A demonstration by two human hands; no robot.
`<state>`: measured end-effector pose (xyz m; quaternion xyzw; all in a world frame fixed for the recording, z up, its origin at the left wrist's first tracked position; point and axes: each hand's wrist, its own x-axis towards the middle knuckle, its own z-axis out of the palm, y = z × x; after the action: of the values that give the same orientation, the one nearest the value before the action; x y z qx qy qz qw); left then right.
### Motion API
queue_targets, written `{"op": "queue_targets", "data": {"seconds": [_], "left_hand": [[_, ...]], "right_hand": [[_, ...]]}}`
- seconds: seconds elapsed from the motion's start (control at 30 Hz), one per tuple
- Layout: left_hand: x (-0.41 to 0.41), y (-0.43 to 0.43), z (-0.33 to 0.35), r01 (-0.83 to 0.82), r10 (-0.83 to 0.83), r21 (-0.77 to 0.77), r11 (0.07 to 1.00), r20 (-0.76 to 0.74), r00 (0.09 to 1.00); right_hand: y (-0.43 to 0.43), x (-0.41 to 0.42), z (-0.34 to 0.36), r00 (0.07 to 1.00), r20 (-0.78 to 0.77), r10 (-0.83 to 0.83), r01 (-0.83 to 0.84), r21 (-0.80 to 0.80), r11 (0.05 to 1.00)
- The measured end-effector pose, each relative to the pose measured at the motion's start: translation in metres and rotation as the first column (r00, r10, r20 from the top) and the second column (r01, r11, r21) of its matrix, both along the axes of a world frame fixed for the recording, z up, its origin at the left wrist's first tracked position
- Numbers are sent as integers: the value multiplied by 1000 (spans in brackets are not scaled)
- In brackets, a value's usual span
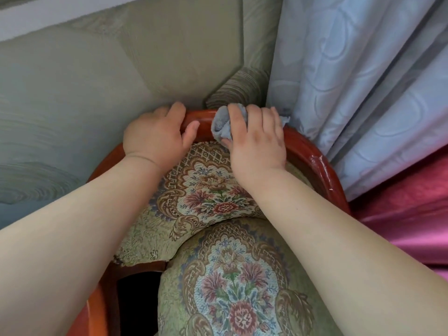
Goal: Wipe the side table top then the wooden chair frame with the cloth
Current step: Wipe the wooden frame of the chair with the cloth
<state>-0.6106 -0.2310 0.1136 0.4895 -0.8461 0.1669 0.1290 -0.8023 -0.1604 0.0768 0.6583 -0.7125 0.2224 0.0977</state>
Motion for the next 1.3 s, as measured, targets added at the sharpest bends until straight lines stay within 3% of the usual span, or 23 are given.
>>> {"op": "queue_targets", "data": {"seconds": [0.33,0.6,0.9,1.13,1.3], "left_hand": [[1,-4,-3,-32,32,21,999,21,999],[0,0,-2,-44,43,48,998,12,999],[2,-1,4,-29,29,81,996,-3,1000],[5,0,4,4,-4,75,997,-2,1000],[5,0,6,51,-51,87,995,-10,999]], "right_hand": [[12,-16,-8,987,12,-158,158,50,986],[1,-11,-7,995,-83,48,-50,-30,998],[18,-25,-6,983,-73,-166,173,91,981],[1,13,5,998,-60,-3,4,28,1000],[36,-35,-10,982,-44,-186,190,116,975]]}}
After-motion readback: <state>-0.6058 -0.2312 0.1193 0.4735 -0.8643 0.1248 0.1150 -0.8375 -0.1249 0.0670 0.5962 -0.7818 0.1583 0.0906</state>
